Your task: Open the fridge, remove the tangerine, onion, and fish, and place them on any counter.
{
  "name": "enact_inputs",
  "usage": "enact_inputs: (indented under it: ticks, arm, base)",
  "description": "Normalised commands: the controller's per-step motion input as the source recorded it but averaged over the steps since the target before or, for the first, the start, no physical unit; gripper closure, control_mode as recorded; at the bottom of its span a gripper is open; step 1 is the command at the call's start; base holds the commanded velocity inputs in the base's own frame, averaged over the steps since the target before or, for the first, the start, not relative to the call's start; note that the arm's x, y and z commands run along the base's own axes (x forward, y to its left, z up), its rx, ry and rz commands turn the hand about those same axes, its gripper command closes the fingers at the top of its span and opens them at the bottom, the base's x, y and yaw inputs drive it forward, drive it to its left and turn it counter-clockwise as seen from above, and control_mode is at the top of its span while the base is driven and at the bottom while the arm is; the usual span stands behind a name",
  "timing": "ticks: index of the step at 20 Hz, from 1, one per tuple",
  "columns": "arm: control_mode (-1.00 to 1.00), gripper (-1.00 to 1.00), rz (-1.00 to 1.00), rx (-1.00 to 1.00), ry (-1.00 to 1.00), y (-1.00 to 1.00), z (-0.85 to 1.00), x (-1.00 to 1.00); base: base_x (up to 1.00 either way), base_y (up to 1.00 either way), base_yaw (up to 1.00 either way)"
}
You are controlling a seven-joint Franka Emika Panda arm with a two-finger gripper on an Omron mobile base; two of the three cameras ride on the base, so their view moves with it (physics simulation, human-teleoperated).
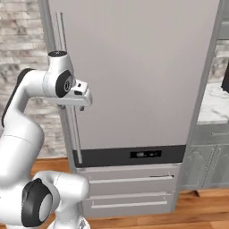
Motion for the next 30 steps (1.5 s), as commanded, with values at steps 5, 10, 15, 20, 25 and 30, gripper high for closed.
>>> enact_inputs:
  ticks: [5,10,15,20,25,30]
  arm:
    - [1.00,-1.00,0.00,0.00,0.00,0.00,0.00,0.00]
    - [1.00,-1.00,0.00,0.00,0.00,0.00,0.00,0.00]
    - [-1.00,-1.00,-0.12,0.00,-0.12,0.17,0.00,0.25]
    - [-1.00,-1.00,-0.01,0.00,-0.47,-0.37,-0.05,0.37]
    - [-1.00,-1.00,0.00,0.00,-0.24,-0.25,-0.16,0.60]
    - [-1.00,-1.00,0.00,0.03,-0.14,-0.21,0.00,0.50]
  base:
    - [-0.07,0.73,-0.42]
    - [0.00,0.80,-0.37]
    - [0.00,0.00,0.00]
    - [0.00,0.00,0.00]
    - [0.00,0.00,0.00]
    - [0.00,0.00,0.00]
